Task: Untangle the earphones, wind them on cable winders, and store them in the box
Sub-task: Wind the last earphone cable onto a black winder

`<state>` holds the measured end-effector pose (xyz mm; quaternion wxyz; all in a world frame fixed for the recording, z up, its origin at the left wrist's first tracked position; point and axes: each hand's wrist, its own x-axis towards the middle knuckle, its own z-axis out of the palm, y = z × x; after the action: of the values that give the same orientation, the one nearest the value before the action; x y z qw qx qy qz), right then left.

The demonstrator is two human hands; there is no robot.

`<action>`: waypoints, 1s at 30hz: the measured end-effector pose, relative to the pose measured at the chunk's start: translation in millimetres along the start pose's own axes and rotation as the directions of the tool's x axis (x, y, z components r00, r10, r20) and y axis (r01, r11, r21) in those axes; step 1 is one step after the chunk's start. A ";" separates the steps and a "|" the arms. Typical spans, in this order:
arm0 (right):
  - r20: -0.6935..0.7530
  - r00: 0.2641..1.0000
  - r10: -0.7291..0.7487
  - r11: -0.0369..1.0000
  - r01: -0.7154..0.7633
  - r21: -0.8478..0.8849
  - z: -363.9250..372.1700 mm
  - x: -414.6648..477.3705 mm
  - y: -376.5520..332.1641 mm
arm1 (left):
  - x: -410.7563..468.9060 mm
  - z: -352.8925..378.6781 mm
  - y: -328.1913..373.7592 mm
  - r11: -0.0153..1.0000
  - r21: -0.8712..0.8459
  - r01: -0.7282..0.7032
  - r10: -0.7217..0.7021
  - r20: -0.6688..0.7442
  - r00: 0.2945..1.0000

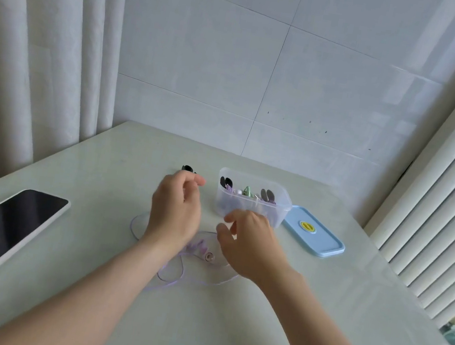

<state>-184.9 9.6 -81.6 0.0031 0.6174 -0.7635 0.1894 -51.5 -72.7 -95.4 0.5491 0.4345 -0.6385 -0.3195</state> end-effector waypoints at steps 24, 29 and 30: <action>-0.217 0.919 0.328 0.754 -0.116 0.647 -10.9 -18.9 17.3 | -4.0 -18.1 7.8 0.995 -0.073 0.071 -0.036 0.399 0.916; -0.237 0.907 0.347 0.786 -0.144 0.601 -10.5 -17.5 17.7 | 3.4 -21.2 15.5 0.805 -0.471 0.360 -0.257 0.271 0.928; -0.195 0.901 0.387 0.703 -0.152 0.695 -11.3 -16.7 16.6 | 4.9 -21.9 17.6 0.717 -0.565 0.409 -0.307 0.271 0.912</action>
<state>-199.2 31.4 -79.8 -0.1184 0.4170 -0.7169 0.5460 -33.7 -68.3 -73.6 0.5346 0.3222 -0.4455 -0.6418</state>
